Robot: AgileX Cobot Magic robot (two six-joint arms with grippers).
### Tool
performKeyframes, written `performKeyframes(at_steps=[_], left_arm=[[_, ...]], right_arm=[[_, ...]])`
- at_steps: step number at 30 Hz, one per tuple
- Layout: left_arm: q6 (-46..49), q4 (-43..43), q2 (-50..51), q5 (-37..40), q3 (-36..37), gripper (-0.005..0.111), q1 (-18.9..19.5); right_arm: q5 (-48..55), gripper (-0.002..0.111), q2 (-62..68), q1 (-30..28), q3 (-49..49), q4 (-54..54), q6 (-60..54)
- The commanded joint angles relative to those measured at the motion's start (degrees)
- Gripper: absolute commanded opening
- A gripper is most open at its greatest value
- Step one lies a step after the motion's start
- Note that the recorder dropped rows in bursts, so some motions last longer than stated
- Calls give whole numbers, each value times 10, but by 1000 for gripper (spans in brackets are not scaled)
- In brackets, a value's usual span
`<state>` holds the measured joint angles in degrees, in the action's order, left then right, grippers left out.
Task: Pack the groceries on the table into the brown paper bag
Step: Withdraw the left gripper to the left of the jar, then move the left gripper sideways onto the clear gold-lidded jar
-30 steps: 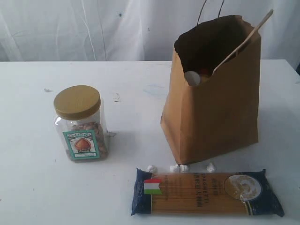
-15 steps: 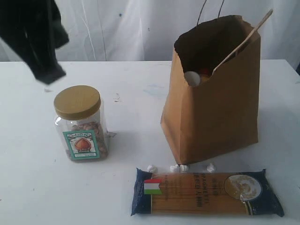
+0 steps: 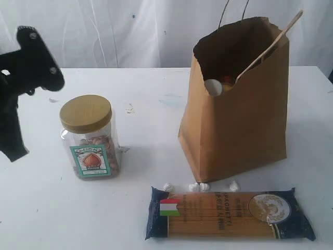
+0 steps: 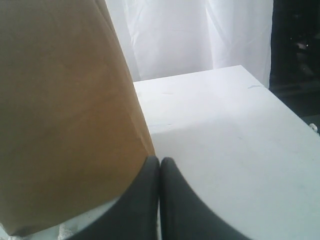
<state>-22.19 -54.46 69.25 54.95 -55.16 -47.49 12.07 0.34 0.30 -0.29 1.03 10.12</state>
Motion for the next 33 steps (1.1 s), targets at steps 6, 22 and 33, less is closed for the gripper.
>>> performKeyframes(at_steps=[6,22,33], left_arm=[[228,410,-7,-64,-68,0,307],[565,885,125,-193,-14,0,402],[815,1113,147,-57,54,0,400]], right_arm=[[-1,0,-3,-3,3,-1,2],[-1,0,-3,-3,3,-1,2],[-1,0,-3,-3,3,-1,2]])
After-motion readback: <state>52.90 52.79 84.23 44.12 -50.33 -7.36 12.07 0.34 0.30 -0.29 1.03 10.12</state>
